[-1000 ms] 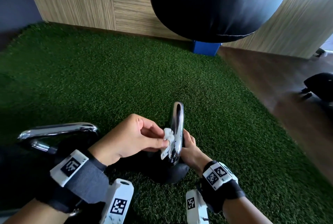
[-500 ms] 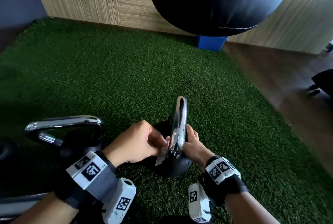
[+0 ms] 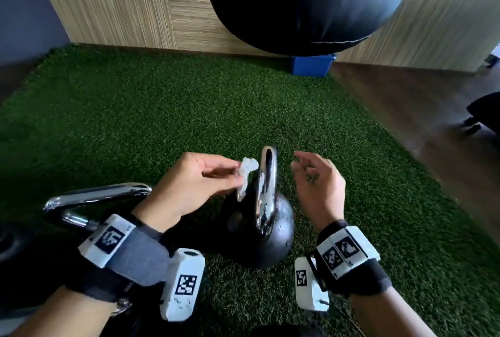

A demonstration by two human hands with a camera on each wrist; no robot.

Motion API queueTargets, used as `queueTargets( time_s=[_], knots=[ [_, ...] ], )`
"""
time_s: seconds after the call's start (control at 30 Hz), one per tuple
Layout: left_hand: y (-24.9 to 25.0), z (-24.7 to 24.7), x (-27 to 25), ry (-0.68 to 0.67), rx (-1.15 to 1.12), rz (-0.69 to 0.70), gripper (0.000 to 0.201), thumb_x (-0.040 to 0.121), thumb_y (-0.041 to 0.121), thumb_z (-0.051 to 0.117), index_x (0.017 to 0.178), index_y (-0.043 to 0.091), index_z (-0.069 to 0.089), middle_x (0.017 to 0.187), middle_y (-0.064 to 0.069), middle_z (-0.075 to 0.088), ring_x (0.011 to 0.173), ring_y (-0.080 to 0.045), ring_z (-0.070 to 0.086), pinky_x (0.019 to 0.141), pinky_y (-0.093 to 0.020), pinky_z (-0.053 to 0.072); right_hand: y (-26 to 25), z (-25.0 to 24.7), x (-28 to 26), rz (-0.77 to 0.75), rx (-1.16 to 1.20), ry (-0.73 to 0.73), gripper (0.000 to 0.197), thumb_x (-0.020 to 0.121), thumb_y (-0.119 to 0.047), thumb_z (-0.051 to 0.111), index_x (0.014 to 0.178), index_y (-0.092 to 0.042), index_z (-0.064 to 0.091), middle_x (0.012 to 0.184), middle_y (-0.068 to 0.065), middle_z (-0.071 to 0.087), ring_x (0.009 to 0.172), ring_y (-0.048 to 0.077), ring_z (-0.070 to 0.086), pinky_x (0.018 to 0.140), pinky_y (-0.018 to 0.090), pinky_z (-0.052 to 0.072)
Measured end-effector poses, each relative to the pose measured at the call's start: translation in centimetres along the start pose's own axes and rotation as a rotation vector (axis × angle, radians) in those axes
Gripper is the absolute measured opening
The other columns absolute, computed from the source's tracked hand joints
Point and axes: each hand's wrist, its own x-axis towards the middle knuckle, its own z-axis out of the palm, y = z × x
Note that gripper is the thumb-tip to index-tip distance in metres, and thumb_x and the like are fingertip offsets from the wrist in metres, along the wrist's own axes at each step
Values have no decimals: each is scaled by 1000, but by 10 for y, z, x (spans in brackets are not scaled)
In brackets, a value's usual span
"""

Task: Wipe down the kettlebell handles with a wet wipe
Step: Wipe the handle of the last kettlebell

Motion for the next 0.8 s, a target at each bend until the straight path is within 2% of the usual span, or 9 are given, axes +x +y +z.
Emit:
queueTargets(
  time_s=[0.07,0.17,0.23,0.3,0.43,0.53,0.63,0.73,0.8],
  knots=[
    [13,-5,3,-18,-320,-1,31,66,24,82,98,26,83,103,1,80,97,-11,76,80,-20,60,-25,-10,3,-141,168,32,24,95,-12,65,116,-20,72,104,0,71,88,11,68,77,37,61],
    [22,-4,3,-49,-498,18,30,71,13,77,101,13,81,108,-11,78,97,-17,76,79,-22,61,-54,-23,2,-321,270,-119,35,90,-6,71,117,-28,71,106,-5,71,96,14,68,80,38,58],
    [22,-1,1,-64,-538,10,26,71,11,76,95,17,83,101,-9,79,91,-15,76,75,-22,61,-61,-28,1,-347,266,-220,37,86,-16,78,121,-26,72,112,-7,71,106,13,66,88,39,55],
    [23,3,1,-74,-566,-4,27,64,16,80,90,20,82,93,-7,80,85,-13,77,71,-22,61,-61,-29,-1,-339,252,-278,41,82,-26,82,122,-22,72,115,-9,71,108,8,65,91,37,54],
    [23,14,3,-1,-624,-49,56,49,25,86,99,14,64,86,-9,80,77,-13,77,64,-23,61,-54,-26,-3,-298,274,-310,40,79,-31,82,116,-18,74,114,-9,73,104,4,68,91,37,56],
    [21,27,5,116,-631,-44,60,42,29,88,92,14,59,80,-8,80,71,-11,76,63,-24,63,-47,-24,-2,-249,330,-300,36,78,-26,84,112,-14,76,112,-6,75,98,7,71,85,38,59],
    [21,38,13,231,-537,-18,53,37,37,88,80,18,62,71,1,77,62,-6,70,57,-18,59,-42,-19,-3,-224,392,-225,26,80,-17,84,105,-12,78,101,-5,77,84,9,74,73,36,62],
    [17,45,21,238,-381,62,46,54,54,86,83,23,69,79,8,77,71,-2,71,59,-13,53,-37,-17,-1,-151,444,-121,28,80,-16,84,106,-9,78,94,-5,78,79,9,75,70,29,63],
    [7,48,27,259,-250,49,41,75,65,74,93,28,71,94,10,79,84,-4,74,64,-14,53,-29,-19,1,-99,445,-68,20,81,-17,83,100,-16,79,89,-3,78,75,14,75,66,35,63]
  ],
)
